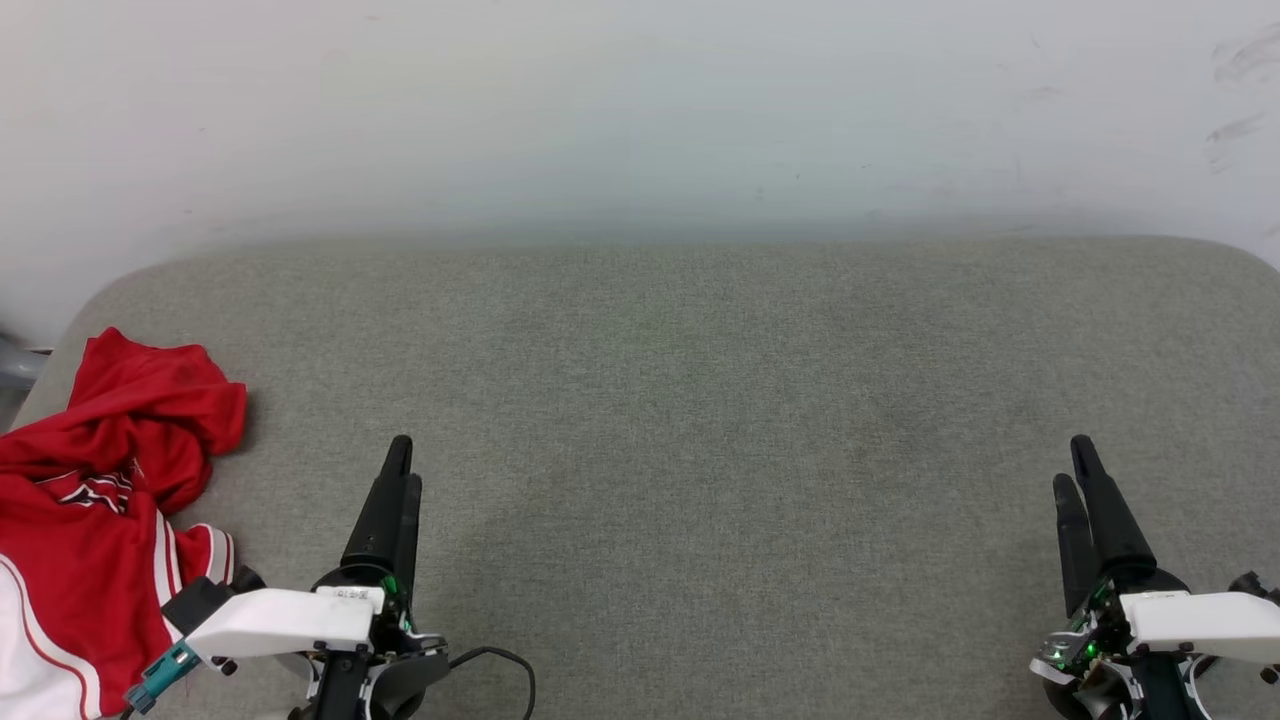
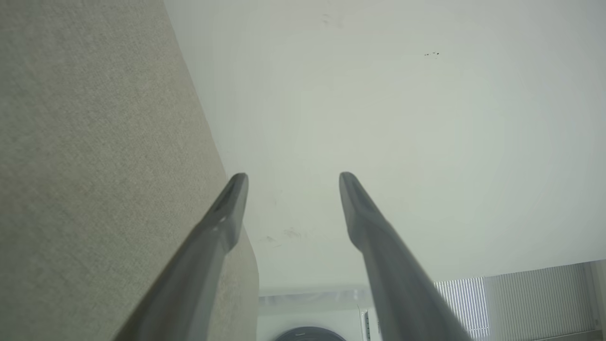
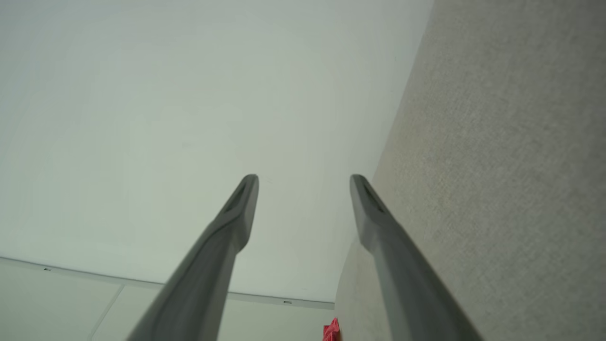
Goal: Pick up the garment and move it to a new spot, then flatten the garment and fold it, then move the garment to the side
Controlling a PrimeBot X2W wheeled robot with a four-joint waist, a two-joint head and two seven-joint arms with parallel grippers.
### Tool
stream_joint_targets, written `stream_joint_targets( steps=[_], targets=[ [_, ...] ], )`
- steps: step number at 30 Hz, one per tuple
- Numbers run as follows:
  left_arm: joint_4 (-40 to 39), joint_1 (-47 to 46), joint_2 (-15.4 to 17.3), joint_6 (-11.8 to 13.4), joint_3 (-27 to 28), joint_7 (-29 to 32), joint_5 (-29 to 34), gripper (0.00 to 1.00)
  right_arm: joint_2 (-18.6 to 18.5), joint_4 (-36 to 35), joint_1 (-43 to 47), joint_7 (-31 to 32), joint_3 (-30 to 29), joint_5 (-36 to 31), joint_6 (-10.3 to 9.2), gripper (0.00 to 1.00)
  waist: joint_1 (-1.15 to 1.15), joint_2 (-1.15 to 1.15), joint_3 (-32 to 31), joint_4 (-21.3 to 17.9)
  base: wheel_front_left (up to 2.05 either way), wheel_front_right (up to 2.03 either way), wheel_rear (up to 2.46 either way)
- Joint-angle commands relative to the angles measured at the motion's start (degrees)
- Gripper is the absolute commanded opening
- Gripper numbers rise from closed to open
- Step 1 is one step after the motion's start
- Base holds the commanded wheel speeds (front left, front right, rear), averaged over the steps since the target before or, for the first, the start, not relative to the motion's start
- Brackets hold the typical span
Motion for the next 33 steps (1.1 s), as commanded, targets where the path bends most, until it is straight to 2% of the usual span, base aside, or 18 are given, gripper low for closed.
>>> stream_joint_targets(
  steps=[1,6,7,23,33],
  targets=[
    [-1.79,-1.55,0.51,-0.01,-0.71,-0.65,1.29,1.00,-0.08,-1.59,-0.43,-0.69,0.21,-2.07,0.01,1.00,0.00,0.00,-0.02,0.05,0.00,0.00,0.00],
    [-3.22,-1.70,0.88,-0.01,-0.99,-1.79,7.97,1.00,-0.27,-2.38,-0.16,-1.79,0.46,-10.11,0.01,1.00,0.00,0.00,-0.09,0.18,0.00,0.00,0.00],
    [-3.22,-1.70,0.88,-0.01,-0.99,-1.79,7.97,1.00,-0.27,-2.38,-0.16,-1.79,0.46,-10.11,0.01,1.00,0.00,0.00,-0.09,0.18,0.00,0.00,0.00],
    [-5.41,-1.30,0.57,-0.02,-2.69,-5.00,34.74,1.00,-0.11,-6.71,1.10,-4.72,0.92,-39.69,0.01,1.00,0.00,0.00,-0.37,0.45,0.00,0.00,0.00],
    [-5.93,-0.43,0.68,-0.02,-2.50,-6.76,46.80,1.00,-0.07,-9.60,1.93,-3.85,0.88,-52.62,0.01,1.00,0.00,0.00,-0.40,0.47,0.00,0.00,0.00]
  ],
)
